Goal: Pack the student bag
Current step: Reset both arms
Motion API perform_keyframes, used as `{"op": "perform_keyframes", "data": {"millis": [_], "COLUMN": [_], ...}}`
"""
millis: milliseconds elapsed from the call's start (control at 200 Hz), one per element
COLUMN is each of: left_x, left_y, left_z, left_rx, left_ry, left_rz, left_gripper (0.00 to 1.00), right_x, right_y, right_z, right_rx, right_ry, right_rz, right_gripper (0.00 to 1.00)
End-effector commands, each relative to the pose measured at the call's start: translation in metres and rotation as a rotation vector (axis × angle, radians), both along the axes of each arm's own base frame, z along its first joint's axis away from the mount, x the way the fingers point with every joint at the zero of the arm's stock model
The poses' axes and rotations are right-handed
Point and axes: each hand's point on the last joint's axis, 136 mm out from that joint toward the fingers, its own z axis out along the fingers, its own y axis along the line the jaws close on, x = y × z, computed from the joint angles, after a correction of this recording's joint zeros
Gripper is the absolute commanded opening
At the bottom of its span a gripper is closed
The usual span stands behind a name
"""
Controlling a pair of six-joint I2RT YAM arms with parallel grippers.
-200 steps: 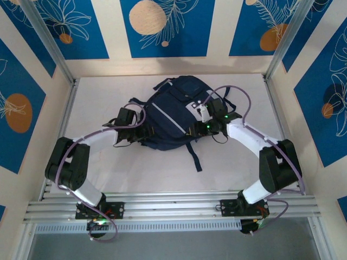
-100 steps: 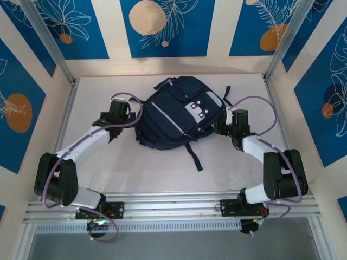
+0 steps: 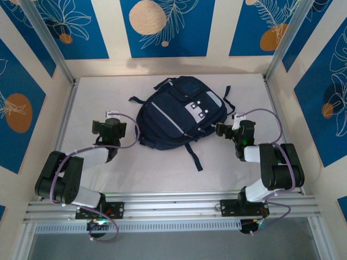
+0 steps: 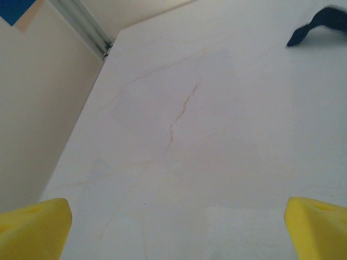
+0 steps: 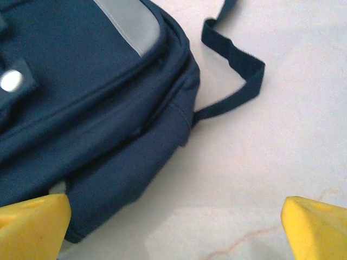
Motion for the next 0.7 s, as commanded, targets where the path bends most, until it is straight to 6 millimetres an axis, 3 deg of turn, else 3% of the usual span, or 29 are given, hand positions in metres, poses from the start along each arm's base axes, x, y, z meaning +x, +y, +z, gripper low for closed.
{"op": "perform_keyframes", "data": {"millis": [0,100,170,275,400,695], "left_x": [0.007,-0.001,-0.002,0.001,0.007,0.008], "left_y": [-0.014,0.004,0.002,-0.002,0.001,0.002], "left_z": [0.032,0.012,0.000,0.008,-0.020,-0.019], "left_rx": [-0.091,-0.162,-0.205,-0.190,-0.241,-0.251], "left_ry": [-0.153,-0.122,-0.095,-0.192,-0.173,-0.162], "left_rz": [-0.112,-0.036,-0.058,-0.124,-0.150,-0.150], "left_gripper": [1.00,1.00,1.00,1.00,1.00,1.00], "right_x": [0.011,0.011,0.011,0.011,0.011,0.012], "right_y": [0.006,0.006,0.006,0.006,0.007,0.006], "right_z": [0.024,0.025,0.024,0.025,0.024,0.024], "right_rx": [0.013,0.012,0.013,0.010,0.010,0.010], "right_ry": [-0.099,-0.106,-0.102,-0.105,-0.103,-0.099], "right_rz": [0.021,0.022,0.023,0.024,0.024,0.024], "right_gripper": [0.99,0.99,0.99,0.99,0.99,0.99]}}
